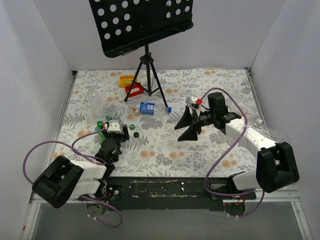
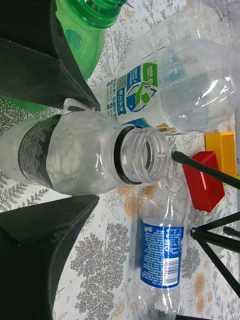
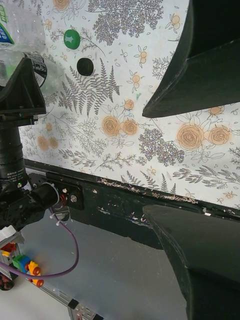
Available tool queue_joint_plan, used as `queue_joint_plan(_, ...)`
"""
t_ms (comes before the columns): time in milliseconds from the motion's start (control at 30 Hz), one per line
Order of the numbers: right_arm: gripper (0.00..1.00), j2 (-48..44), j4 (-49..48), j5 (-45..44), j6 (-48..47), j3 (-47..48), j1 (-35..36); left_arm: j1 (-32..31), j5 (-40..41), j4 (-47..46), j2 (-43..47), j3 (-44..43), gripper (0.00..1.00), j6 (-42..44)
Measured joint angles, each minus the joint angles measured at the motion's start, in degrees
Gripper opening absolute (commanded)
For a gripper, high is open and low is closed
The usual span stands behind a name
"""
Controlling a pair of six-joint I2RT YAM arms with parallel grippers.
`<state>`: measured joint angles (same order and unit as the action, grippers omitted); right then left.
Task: Unscrew the bottle caps
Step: Place the plastic bottle at the center of the board.
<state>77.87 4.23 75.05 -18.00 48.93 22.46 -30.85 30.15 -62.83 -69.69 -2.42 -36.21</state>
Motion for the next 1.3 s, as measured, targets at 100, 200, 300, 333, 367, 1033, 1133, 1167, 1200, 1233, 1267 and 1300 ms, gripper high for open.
queue_joint_plan(100,0.78,-0.2,0.0,0.2,0.0,0.0,-0.3,0.0,-0.1,0.2,0.7,0.0,0.70,-0.4)
queue_joint_plan(200,0.78,-0.3,0.0,0.4,0.0,0.0,-0.5,0.0,-0.1,0.7,1.0,0.0,0.76,-0.6)
queue_joint_plan(300,0.78,-0.4,0.0,0.6,0.0,0.0,-0.7,0.0,-0.2,1.3,1.3,0.0,0.81,-0.8)
queue_joint_plan(333,0.78,-0.4,0.0,0.6,0.0,0.0,-0.7,0.0,-0.2,1.6,1.5,0.0,0.84,-0.8)
queue_joint_plan(367,0.78,-0.4,0.0,0.7,0.0,0.0,-0.8,0.0,-0.2,2.1,1.9,0.0,0.86,-0.9)
queue_joint_plan(1033,0.78,-0.5,0.5,1.5,-1.5,0.0,-1.1,0.0,-2.6,21.0,18.2,-7.7,0.98,-1.8)
queue_joint_plan(1133,0.78,-0.5,2.0,1.2,-3.1,0.0,-1.1,0.0,-3.3,24.3,20.5,-10.7,0.98,-2.1)
queue_joint_plan(1167,0.78,-0.6,2.8,0.9,-3.8,0.0,-1.1,0.0,-3.8,25.6,21.3,-11.9,0.98,-2.2)
queue_joint_plan(1200,0.78,-0.6,3.7,0.4,-4.9,0.0,-1.1,0.0,-4.3,26.7,21.9,-13.1,0.98,-2.5)
queue_joint_plan(1233,0.78,-0.7,4.7,-0.1,-5.9,0.1,-1.2,0.0,-5.0,28.0,22.4,-14.4,0.98,-2.8)
queue_joint_plan(1267,0.78,-0.8,5.9,-0.7,-7.0,0.1,-1.3,0.0,-5.7,29.5,22.7,-15.9,0.98,-3.2)
queue_joint_plan(1300,0.78,-1.0,6.8,-1.3,-7.9,0.1,-1.5,0.0,-6.6,31.4,23.1,-17.6,0.98,-3.7)
